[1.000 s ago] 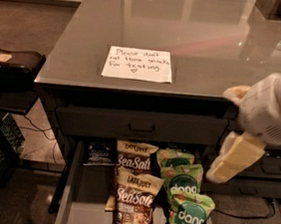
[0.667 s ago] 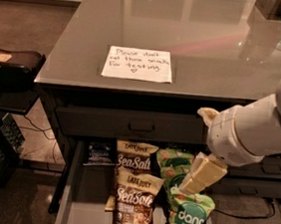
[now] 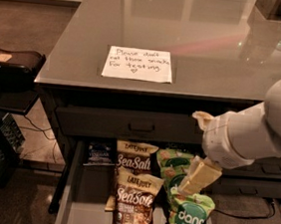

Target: Pick blue chip bag from middle drawer and place on counter

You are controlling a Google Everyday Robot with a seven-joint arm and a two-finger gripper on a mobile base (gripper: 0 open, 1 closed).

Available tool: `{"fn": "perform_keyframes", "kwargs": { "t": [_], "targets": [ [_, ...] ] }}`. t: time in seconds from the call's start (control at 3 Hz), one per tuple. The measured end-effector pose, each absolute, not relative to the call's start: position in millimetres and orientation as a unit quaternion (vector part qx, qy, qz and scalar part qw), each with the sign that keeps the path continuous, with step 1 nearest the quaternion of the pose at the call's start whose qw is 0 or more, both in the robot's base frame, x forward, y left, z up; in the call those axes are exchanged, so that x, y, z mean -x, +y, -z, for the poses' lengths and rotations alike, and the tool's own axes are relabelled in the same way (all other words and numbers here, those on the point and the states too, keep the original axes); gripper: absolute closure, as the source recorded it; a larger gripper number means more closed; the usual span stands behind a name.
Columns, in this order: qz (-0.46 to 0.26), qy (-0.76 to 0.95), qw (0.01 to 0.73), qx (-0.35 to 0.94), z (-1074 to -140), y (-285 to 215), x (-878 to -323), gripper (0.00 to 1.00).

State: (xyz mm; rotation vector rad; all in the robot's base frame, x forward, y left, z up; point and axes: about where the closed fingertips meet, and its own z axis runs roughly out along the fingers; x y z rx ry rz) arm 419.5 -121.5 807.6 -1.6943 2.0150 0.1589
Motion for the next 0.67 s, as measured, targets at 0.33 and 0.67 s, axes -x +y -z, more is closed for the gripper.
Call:
{"fn": "perform_keyframes", "kwargs": {
  "t": [0.33, 0.67],
  "targets": [
    [-0.045, 0.704, 0.262, 0.658, -764, -103, -430, 0.0],
    [-0.046, 0.678, 0.282, 0.677, -719, -76, -443, 0.0]
  ]
}}
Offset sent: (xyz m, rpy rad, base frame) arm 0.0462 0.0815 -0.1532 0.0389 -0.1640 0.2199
